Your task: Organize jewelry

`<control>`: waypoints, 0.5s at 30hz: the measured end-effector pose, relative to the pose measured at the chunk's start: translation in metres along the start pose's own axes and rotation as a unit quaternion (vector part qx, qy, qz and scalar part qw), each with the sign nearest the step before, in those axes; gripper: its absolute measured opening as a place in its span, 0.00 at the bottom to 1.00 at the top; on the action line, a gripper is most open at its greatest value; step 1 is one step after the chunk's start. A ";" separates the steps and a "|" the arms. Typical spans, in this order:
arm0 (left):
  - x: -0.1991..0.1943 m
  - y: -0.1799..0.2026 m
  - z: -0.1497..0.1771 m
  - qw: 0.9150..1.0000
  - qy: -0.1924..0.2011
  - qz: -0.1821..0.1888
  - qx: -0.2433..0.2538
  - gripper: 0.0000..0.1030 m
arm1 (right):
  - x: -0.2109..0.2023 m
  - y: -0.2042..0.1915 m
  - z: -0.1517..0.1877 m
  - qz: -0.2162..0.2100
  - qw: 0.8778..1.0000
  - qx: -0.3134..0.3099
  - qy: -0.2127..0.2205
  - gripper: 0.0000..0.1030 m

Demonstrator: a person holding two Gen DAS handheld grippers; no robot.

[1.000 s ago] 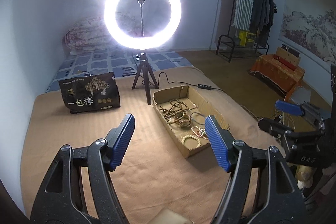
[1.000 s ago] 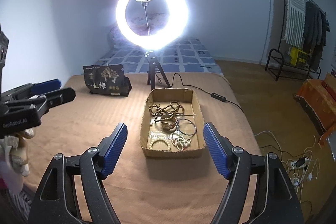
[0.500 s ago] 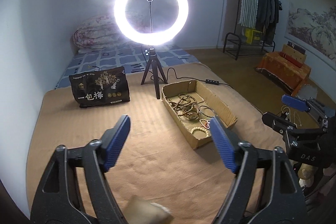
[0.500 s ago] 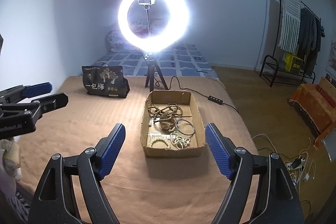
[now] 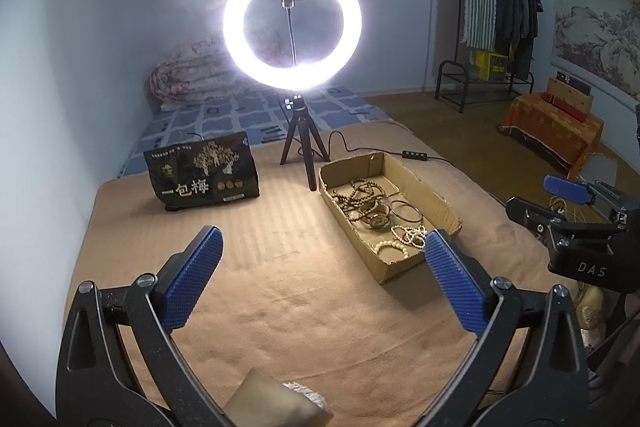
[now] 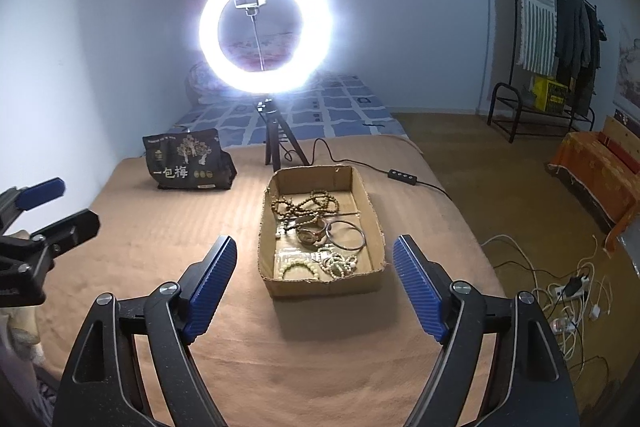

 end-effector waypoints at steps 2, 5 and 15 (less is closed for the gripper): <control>0.000 0.000 0.000 1.000 0.002 0.002 -0.001 1.00 | 0.001 0.000 0.000 0.000 1.000 0.000 -0.002 0.78; 0.001 -0.002 0.001 1.000 -0.001 -0.003 -0.001 1.00 | 0.003 -0.001 0.001 -0.001 1.000 0.001 -0.004 0.78; 0.002 0.001 0.004 1.000 -0.005 -0.009 0.005 1.00 | 0.005 -0.002 0.001 -0.002 1.000 -0.001 -0.009 0.78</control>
Point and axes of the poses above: each gripper's, at about its wrist camera, not at the fingertips, and x roughly the way its jaws point, y to its right, z to its underside, the point moved 9 cm from there along x, roughly the way its jaws point, and after that the axes turned 11 degrees about -x, right-handed, at the moved point
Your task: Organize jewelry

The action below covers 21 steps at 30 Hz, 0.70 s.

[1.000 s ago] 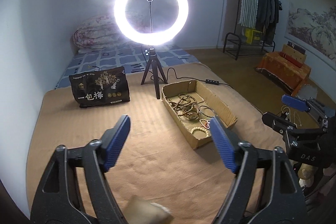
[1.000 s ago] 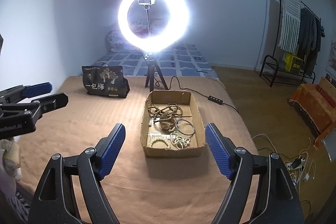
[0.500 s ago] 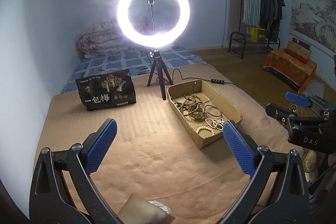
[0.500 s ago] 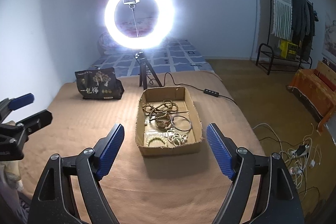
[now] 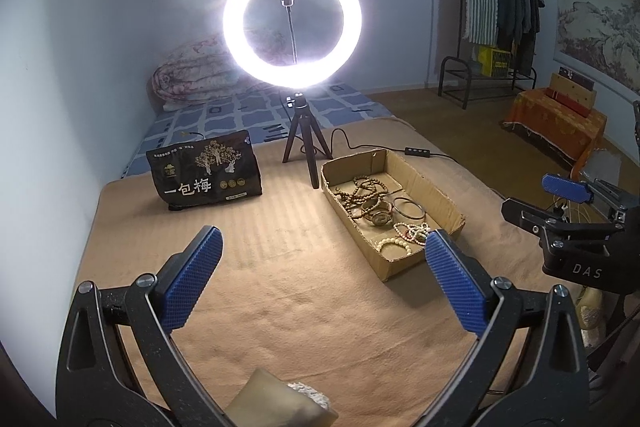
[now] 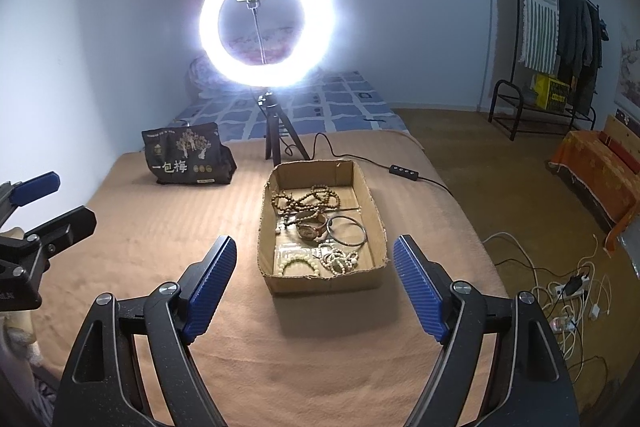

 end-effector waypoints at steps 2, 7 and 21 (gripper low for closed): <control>0.000 0.000 0.000 1.000 -0.001 0.001 0.000 1.00 | 0.001 0.001 0.000 -0.001 1.000 0.002 -0.001 0.78; 0.001 0.001 0.001 1.000 0.000 0.001 -0.001 1.00 | 0.001 0.002 0.001 0.000 1.000 0.005 -0.002 0.78; 0.001 0.000 0.000 1.000 -0.001 0.003 -0.002 1.00 | 0.001 0.002 0.001 0.000 1.000 0.005 -0.002 0.78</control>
Point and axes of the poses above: each gripper's, at about its wrist camera, not at the fingertips, and x roughly the way its jaws point, y to its right, z to its underside, the point moved 9 cm from there along x, roughly the way its jaws point, and after that the axes turned 11 degrees about -x, right-handed, at the moved point
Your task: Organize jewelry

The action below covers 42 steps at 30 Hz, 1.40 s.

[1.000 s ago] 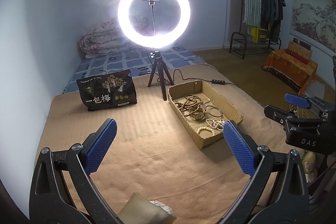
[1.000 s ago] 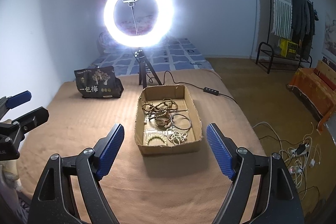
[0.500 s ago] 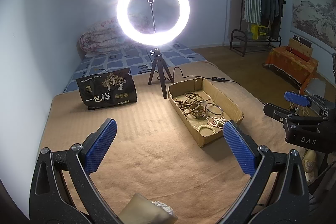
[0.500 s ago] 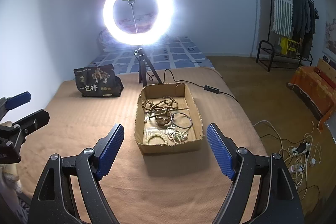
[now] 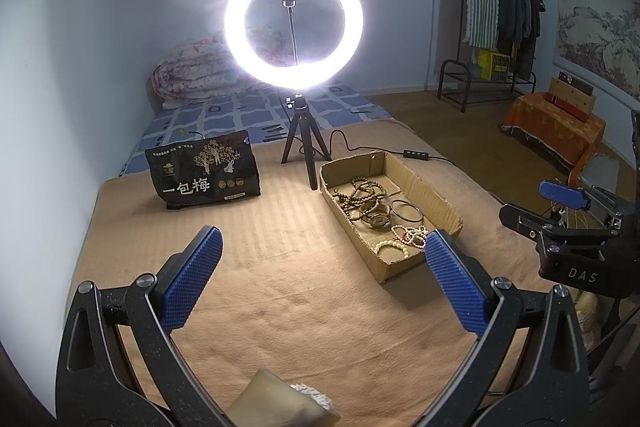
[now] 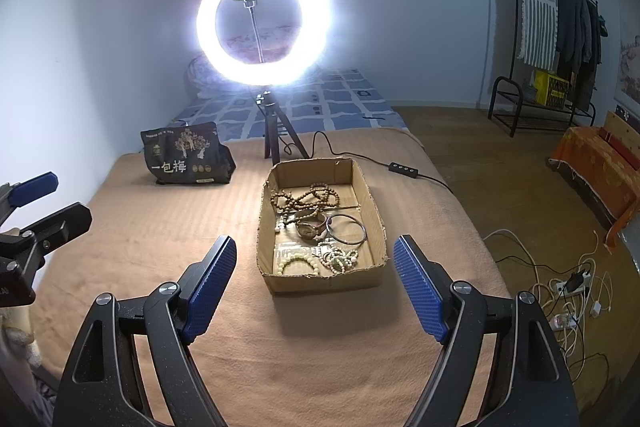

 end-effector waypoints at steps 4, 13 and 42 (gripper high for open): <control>0.000 0.000 0.000 1.000 0.000 -0.001 0.000 1.00 | 0.000 0.000 0.000 0.000 1.000 0.000 0.000 0.78; 0.000 0.002 0.000 1.000 0.000 0.000 -0.001 1.00 | 0.001 0.000 0.001 -0.001 1.000 0.000 0.000 0.78; -0.001 0.006 -0.001 1.000 0.005 0.002 0.001 1.00 | 0.003 -0.003 0.003 -0.002 1.000 -0.002 -0.002 0.78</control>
Point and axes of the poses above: each gripper's, at about its wrist camera, not at the fingertips, and x roughly the way its jaws point, y to its right, z to its underside, the point moved 9 cm from there along x, roughly the way its jaws point, and after that the axes turned 11 degrees about -x, right-handed, at the moved point
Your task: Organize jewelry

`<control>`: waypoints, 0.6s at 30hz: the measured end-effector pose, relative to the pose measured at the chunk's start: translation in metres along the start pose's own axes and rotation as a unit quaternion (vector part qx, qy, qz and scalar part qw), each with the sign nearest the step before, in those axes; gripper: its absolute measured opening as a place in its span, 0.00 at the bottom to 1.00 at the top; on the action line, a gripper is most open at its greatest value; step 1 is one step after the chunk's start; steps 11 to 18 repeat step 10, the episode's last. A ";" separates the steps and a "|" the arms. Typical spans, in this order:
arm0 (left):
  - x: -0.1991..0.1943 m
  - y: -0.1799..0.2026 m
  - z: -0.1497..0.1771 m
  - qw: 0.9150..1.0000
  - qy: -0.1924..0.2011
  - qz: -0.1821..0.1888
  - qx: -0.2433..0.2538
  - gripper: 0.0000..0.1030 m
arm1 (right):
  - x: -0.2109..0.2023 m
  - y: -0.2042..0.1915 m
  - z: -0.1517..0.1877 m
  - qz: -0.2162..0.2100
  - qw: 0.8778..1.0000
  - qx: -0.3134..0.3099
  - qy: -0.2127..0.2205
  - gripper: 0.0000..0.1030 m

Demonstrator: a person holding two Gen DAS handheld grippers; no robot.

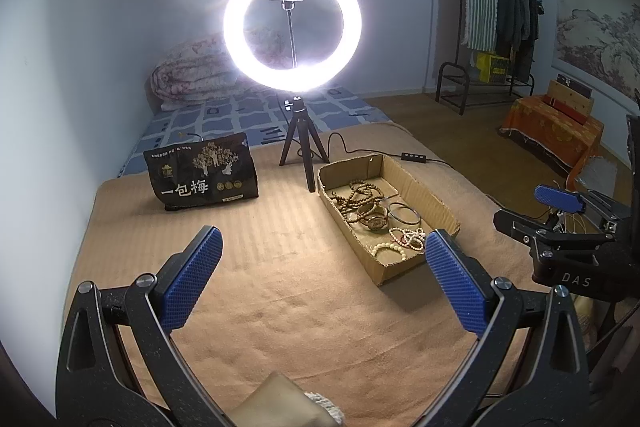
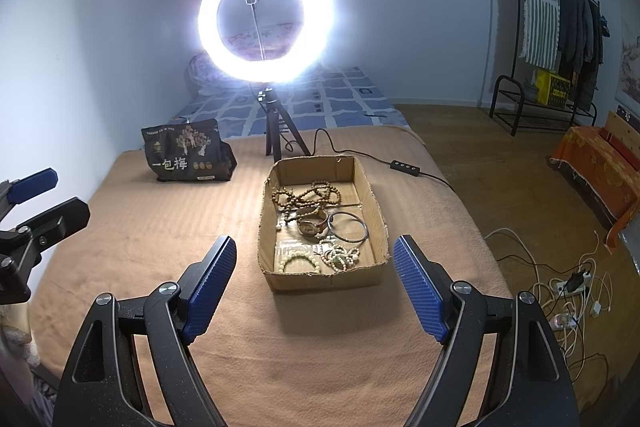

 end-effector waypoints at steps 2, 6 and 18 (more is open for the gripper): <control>0.000 0.004 0.001 1.000 -0.002 0.001 -0.001 1.00 | 0.000 0.000 -0.001 0.000 1.000 0.000 0.000 0.78; -0.003 0.008 0.000 1.000 0.012 -0.005 0.010 1.00 | 0.000 0.000 -0.001 0.000 1.000 0.000 0.000 0.78; -0.005 0.011 0.000 1.000 0.019 -0.008 0.010 1.00 | 0.000 0.000 -0.001 0.000 1.000 0.001 0.000 0.78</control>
Point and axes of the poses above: each gripper's, at about its wrist camera, not at the fingertips, and x roughly the way its jaws point, y to its right, z to its underside, the point moved 9 cm from there along x, roughly the way its jaws point, and after that the axes turned 11 degrees about -x, right-handed, at the moved point
